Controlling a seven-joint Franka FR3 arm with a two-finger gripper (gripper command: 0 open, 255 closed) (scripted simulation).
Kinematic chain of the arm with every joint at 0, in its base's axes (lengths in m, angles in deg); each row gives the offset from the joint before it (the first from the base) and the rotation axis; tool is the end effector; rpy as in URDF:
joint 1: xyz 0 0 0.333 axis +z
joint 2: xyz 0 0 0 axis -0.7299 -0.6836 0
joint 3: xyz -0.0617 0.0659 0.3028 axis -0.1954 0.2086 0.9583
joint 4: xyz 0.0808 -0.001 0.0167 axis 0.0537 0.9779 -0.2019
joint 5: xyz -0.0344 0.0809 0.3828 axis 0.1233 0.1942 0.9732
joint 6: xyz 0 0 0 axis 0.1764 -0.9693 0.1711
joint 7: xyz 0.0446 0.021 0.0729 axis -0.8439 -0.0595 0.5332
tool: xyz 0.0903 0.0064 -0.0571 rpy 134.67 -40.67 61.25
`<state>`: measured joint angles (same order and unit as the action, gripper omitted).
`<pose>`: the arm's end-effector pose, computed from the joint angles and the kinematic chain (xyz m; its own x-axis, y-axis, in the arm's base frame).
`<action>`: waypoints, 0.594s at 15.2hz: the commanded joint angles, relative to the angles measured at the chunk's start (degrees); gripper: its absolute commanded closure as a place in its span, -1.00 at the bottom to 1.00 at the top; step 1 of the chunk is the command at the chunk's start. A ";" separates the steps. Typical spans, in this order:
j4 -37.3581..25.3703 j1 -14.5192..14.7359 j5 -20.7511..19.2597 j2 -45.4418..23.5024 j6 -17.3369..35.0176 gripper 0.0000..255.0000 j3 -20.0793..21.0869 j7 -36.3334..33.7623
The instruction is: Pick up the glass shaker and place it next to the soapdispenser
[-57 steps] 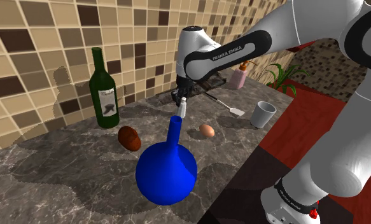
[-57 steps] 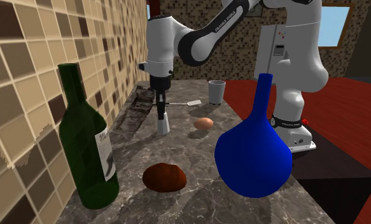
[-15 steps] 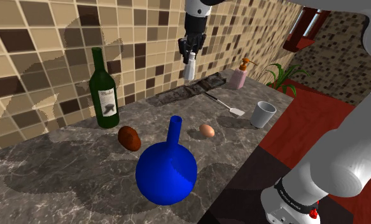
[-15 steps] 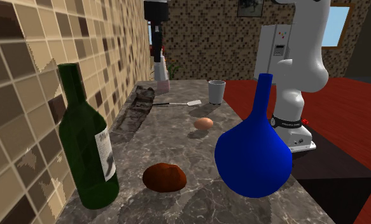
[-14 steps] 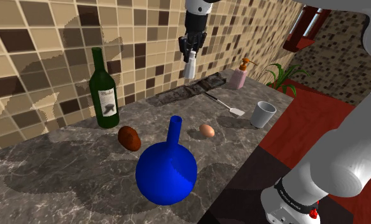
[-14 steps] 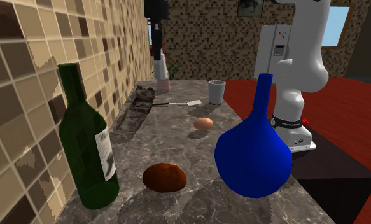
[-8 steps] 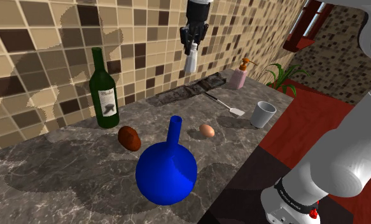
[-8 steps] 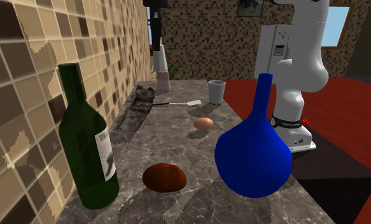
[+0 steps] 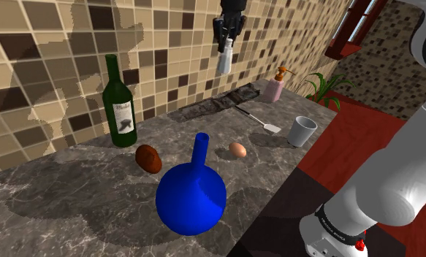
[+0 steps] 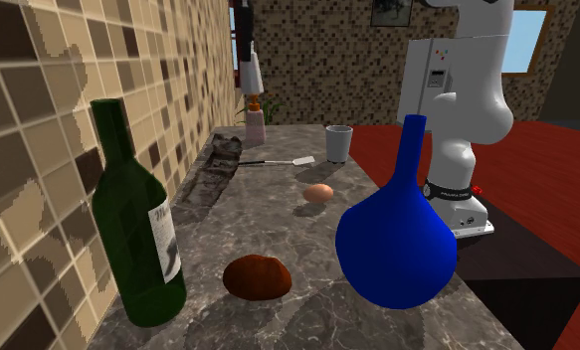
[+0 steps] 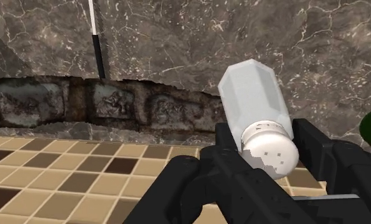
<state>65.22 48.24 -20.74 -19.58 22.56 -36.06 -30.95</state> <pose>0.5629 0.0850 0.6471 0.9913 0.1234 0.0456 0.1173 -0.9860 0.1182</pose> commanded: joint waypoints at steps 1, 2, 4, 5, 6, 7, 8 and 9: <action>2.07 -1.34 0.40 1.66 0.73 1.00 -1.16 2.41; 3.03 -2.06 0.57 2.41 1.10 1.00 -1.83 3.76; 4.69 -3.45 0.85 3.73 1.78 1.00 -3.23 6.48; 5.40 -4.14 0.97 4.29 2.09 1.00 -3.93 7.84; 6.03 -4.80 1.06 4.79 2.38 1.00 -4.66 9.20; 6.59 -5.47 1.15 5.23 2.65 1.00 -5.38 10.57; 7.06 -6.14 1.23 5.60 2.90 1.00 -6.09 11.94; 7.46 -6.79 1.29 5.91 3.14 1.00 -6.83 13.31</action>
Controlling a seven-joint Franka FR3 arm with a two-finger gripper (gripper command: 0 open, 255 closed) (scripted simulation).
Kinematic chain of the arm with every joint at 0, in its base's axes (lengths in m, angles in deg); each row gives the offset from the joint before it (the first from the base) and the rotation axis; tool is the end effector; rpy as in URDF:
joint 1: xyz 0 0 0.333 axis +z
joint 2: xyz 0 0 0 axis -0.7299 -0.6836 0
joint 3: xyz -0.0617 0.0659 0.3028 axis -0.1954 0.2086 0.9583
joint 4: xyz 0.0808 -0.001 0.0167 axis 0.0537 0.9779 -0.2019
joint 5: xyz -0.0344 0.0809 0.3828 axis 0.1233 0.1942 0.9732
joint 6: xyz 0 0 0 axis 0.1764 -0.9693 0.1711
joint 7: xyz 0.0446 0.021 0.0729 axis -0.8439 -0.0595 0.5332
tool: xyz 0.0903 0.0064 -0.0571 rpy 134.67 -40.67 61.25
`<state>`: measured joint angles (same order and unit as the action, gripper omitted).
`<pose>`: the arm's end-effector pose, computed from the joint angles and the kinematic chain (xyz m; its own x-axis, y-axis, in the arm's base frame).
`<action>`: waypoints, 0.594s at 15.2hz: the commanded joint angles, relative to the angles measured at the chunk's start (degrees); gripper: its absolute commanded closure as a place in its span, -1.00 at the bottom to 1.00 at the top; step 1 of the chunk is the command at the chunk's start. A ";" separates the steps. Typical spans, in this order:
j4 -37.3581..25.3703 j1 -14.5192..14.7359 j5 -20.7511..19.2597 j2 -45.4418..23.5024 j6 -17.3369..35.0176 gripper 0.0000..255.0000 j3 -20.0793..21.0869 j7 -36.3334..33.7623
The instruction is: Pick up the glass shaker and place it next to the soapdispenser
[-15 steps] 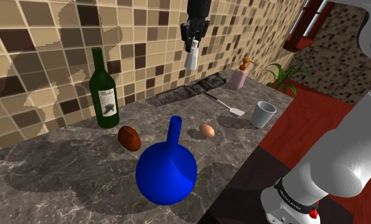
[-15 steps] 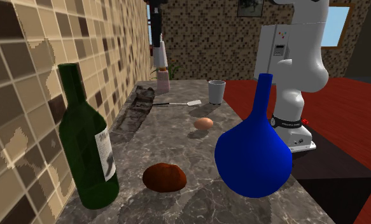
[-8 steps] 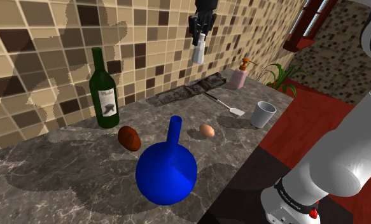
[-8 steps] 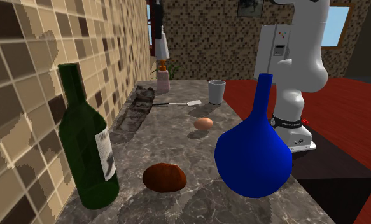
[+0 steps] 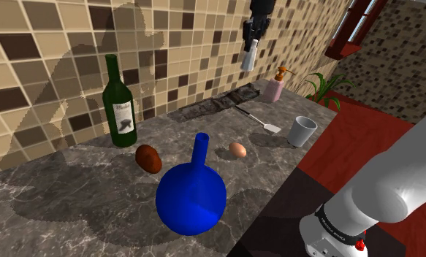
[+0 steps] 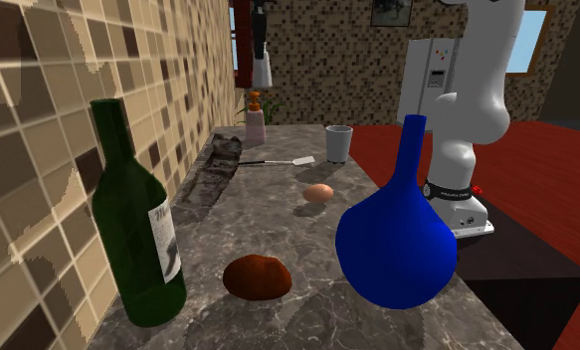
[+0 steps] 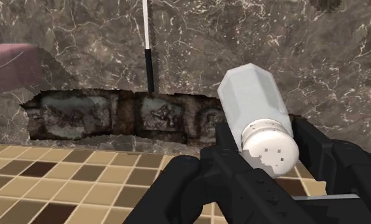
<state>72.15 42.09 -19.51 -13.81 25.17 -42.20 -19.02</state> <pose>0.5414 -0.0297 0.6497 0.9915 0.1219 0.0458 0.1158 -0.9862 0.1181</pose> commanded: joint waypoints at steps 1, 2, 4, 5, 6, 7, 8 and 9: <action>0.86 -1.28 0.12 0.40 0.76 1.00 -1.44 2.76; 1.12 -1.92 0.18 0.59 0.97 1.00 -2.19 4.13; 1.41 -3.22 0.29 0.78 1.36 1.00 -3.67 6.88; 1.44 -3.86 0.35 0.79 1.53 1.00 -4.41 8.26; 1.41 -4.50 0.42 0.73 1.69 1.00 -5.17 9.64; 1.30 -5.14 0.49 0.61 1.83 1.00 -5.91 11.03; 1.12 -5.77 0.58 0.43 1.96 1.00 -6.67 12.41; 0.86 -6.41 0.67 0.19 2.08 1.00 -7.42 13.80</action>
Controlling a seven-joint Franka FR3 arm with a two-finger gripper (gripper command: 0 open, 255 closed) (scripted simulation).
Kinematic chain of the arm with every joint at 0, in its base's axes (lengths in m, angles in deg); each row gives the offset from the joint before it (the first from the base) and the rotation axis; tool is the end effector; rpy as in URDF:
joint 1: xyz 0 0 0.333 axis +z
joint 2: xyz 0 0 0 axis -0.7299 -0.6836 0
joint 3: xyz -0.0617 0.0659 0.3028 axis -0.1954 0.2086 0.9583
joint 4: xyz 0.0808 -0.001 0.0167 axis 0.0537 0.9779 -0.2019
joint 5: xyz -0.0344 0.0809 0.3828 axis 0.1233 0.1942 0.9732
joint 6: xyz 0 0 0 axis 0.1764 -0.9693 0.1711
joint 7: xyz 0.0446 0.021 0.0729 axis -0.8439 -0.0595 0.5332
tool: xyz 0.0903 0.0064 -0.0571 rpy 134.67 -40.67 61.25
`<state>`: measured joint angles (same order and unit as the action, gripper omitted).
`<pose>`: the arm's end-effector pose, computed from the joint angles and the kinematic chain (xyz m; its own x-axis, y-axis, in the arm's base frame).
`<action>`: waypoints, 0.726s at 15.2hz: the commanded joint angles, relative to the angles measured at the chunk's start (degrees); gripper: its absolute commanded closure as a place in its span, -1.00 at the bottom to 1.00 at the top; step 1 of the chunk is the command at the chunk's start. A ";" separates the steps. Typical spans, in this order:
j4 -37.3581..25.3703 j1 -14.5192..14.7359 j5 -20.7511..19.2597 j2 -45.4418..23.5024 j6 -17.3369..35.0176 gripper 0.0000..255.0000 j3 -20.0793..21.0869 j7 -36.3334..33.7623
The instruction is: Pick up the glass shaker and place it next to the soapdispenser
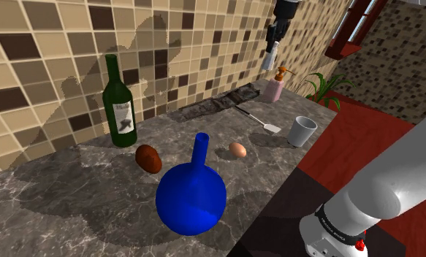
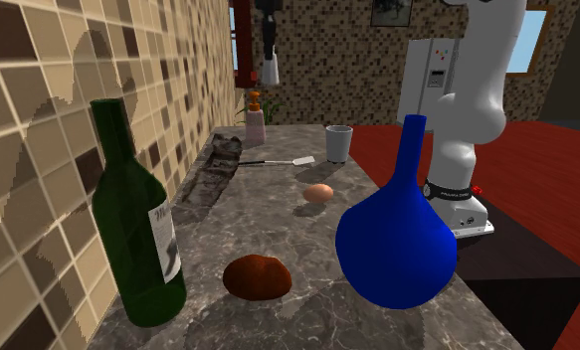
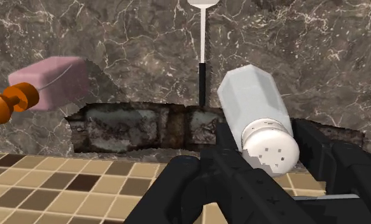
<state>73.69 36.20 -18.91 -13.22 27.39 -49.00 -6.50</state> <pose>0.5220 -0.1486 0.6459 0.9915 0.1217 0.0457 0.1156 -0.9863 0.1175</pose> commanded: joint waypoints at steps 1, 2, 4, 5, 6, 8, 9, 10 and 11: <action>-1.00 -1.18 0.19 -0.70 -0.04 1.00 -1.36 2.67; -1.40 -1.84 0.32 -1.07 0.05 1.00 -2.10 4.07; -2.44 -3.17 0.65 -1.98 0.17 1.00 -3.56 6.87; -3.07 -3.84 0.85 -2.54 0.20 1.00 -4.29 8.27; -3.78 -4.53 1.08 -3.15 0.21 1.00 -5.00 9.68; -5.46 -5.92 1.62 -4.59 0.15 1.00 -6.42 12.50; -6.42 -6.65 1.94 -5.40 0.08 1.00 -7.12 13.91; -7.48 -7.40 2.29 -6.29 -0.01 1.00 -7.79 15.33; -8.63 -8.16 2.69 -7.24 -0.15 1.00 -8.45 16.74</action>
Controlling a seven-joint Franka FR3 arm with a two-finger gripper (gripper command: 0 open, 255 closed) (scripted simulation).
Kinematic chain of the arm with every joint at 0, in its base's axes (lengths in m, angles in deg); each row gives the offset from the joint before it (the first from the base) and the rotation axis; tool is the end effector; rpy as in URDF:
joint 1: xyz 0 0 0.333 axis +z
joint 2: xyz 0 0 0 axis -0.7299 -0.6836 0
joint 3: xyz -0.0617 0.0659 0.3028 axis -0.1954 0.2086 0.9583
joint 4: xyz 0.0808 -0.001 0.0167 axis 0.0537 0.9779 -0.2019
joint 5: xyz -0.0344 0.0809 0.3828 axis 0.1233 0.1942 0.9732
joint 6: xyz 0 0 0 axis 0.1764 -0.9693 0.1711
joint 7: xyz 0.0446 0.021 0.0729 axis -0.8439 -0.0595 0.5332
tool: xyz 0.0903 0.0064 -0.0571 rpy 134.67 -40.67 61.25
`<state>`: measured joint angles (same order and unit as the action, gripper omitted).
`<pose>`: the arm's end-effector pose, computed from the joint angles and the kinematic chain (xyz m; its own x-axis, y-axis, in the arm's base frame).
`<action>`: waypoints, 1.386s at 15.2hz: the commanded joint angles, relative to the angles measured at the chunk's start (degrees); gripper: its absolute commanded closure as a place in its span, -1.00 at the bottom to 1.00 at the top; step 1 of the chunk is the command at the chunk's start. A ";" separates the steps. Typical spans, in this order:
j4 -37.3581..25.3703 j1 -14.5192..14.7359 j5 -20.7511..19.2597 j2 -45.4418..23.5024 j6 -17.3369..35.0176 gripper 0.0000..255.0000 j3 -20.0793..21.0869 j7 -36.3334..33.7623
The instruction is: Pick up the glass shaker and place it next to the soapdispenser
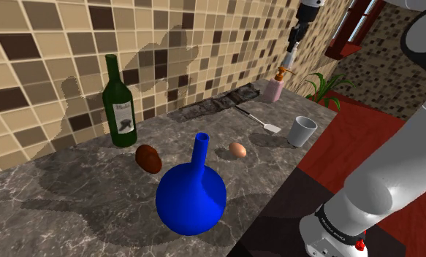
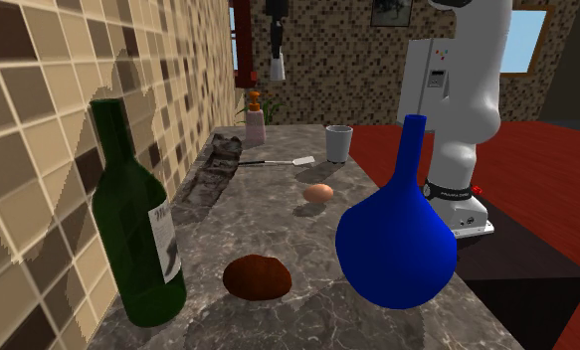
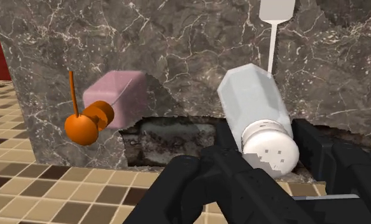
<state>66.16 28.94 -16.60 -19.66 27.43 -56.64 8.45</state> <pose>0.5013 -0.2875 0.6464 0.9915 0.1221 0.0457 0.1160 -0.9863 0.1174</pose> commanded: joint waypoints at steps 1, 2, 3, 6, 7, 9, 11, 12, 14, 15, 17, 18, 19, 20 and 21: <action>-2.36 -1.70 0.81 -1.82 -0.36 1.00 -1.45 3.20; -3.71 -2.53 1.28 -2.92 -0.57 1.00 -2.07 4.62; -5.18 -3.39 1.79 -4.10 -0.83 1.00 -2.66 6.02; -10.33 -6.19 3.57 -8.12 -1.93 1.00 -4.31 10.20; -12.34 -7.22 4.25 -9.65 -2.43 1.00 -4.81 11.56; -16.92 -9.49 5.73 -13.02 -3.70 1.00 -5.65 14.23; -22.45 -12.06 7.41 -16.92 -5.42 1.00 -6.33 16.78; -25.72 -13.53 8.30 -19.14 -6.52 1.00 -6.53 17.97; -34.59 -17.12 10.47 -24.87 -9.75 1.00 -6.83 20.32; -32.26 -16.78 10.11 -23.94 -8.33 1.00 -6.73 20.28; -28.19 -16.09 9.63 -22.42 -5.77 1.00 -6.78 20.23; -26.37 -15.80 9.43 -21.78 -4.58 1.00 -6.81 20.20; -24.66 -15.53 9.25 -21.21 -3.44 1.00 -6.83 20.17; -23.05 -15.29 9.09 -20.69 -2.35 1.00 -6.84 20.13; -21.52 -15.07 8.94 -20.22 -1.29 1.00 -6.85 20.10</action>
<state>43.27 13.69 -7.55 -40.26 25.12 -63.48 28.56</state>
